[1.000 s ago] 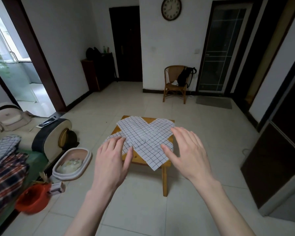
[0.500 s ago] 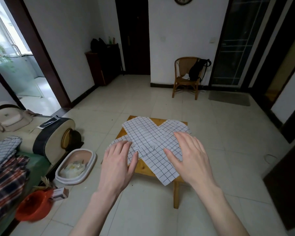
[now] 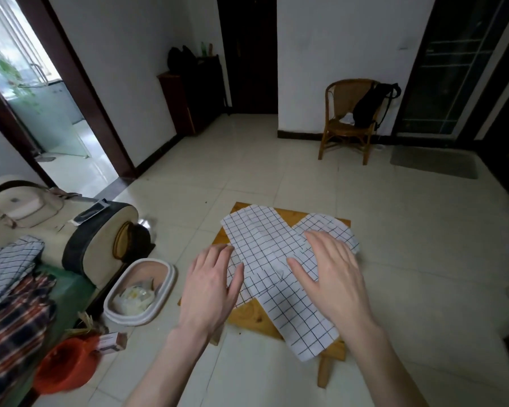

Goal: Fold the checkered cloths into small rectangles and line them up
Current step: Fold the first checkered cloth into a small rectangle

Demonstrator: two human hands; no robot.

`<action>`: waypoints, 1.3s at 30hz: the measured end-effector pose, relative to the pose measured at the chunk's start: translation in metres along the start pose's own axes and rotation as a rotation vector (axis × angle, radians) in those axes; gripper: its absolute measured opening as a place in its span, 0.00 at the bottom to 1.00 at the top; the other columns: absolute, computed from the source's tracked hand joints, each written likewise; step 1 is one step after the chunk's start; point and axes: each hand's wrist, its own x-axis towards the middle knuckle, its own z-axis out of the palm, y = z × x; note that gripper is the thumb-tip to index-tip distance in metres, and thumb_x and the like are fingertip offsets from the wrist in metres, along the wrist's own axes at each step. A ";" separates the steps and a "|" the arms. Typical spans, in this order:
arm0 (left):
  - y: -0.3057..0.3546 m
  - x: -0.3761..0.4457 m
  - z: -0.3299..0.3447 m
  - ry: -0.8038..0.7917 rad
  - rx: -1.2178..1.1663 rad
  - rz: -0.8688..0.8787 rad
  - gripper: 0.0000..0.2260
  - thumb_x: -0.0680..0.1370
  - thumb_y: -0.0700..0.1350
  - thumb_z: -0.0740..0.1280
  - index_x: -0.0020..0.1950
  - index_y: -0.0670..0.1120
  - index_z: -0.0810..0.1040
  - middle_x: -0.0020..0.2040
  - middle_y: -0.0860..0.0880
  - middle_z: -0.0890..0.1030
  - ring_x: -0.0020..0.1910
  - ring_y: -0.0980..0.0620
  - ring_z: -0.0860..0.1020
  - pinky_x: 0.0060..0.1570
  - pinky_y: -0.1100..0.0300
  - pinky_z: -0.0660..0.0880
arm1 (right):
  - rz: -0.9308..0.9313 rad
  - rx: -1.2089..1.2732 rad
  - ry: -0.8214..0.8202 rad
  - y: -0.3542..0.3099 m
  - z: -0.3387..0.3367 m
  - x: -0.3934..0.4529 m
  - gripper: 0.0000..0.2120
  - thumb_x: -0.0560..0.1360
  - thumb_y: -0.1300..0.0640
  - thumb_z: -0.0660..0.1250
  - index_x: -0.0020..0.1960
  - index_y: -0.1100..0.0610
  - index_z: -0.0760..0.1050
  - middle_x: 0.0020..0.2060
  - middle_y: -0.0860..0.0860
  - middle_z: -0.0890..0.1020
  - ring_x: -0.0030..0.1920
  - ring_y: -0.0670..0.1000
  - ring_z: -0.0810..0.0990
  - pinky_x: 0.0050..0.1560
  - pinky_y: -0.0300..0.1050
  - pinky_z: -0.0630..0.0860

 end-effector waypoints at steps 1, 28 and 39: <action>-0.004 0.009 0.005 0.005 0.000 -0.001 0.20 0.85 0.57 0.59 0.69 0.47 0.78 0.65 0.49 0.80 0.65 0.49 0.77 0.63 0.51 0.75 | -0.001 -0.001 -0.002 0.002 0.005 0.009 0.33 0.82 0.33 0.55 0.76 0.54 0.71 0.72 0.50 0.76 0.74 0.52 0.72 0.77 0.53 0.66; -0.191 0.269 0.239 -0.171 -0.106 0.037 0.20 0.85 0.53 0.58 0.71 0.43 0.76 0.62 0.46 0.81 0.61 0.46 0.78 0.62 0.47 0.77 | 0.139 0.033 -0.165 0.047 0.272 0.267 0.30 0.81 0.38 0.61 0.75 0.56 0.73 0.71 0.54 0.78 0.71 0.54 0.74 0.71 0.64 0.73; -0.236 0.300 0.376 -0.290 -0.257 -0.081 0.22 0.85 0.55 0.56 0.69 0.44 0.78 0.62 0.47 0.81 0.60 0.47 0.79 0.58 0.48 0.78 | 0.174 0.025 -0.270 0.102 0.366 0.307 0.31 0.84 0.38 0.56 0.77 0.57 0.70 0.74 0.54 0.75 0.74 0.53 0.70 0.76 0.60 0.69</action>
